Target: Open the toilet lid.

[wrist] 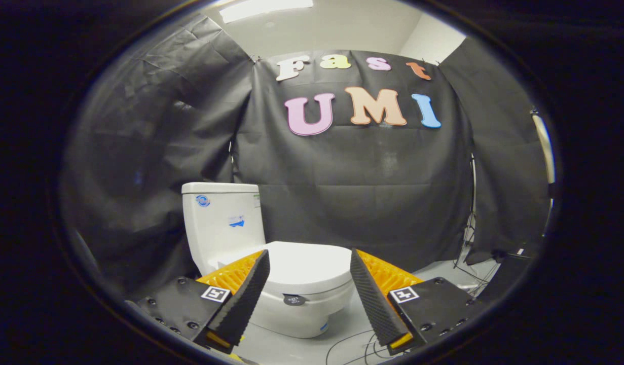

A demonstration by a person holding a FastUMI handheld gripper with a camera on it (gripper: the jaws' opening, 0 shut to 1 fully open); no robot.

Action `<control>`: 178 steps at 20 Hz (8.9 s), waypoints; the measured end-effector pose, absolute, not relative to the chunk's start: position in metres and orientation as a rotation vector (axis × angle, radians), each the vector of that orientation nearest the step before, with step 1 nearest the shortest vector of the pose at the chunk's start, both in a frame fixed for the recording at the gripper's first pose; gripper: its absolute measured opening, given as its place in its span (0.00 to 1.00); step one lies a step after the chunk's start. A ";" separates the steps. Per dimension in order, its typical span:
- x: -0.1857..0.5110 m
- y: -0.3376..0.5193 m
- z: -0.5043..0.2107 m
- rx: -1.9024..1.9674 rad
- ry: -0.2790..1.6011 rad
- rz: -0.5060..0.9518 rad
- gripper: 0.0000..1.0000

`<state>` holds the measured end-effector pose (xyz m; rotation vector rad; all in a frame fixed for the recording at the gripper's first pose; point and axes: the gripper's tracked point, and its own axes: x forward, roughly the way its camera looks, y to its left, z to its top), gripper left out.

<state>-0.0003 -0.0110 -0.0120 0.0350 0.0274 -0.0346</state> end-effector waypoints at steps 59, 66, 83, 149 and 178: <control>0.116 0.026 -0.220 1.499 0.500 -0.141 0.21; 0.115 0.033 -0.222 1.406 0.531 -0.126 0.07; 0.124 0.032 -0.162 1.044 0.492 -0.102 0.01; 0.158 0.070 -0.031 0.221 0.453 -0.164 0.01; 0.168 0.079 -0.011 0.036 0.400 -0.185 0.01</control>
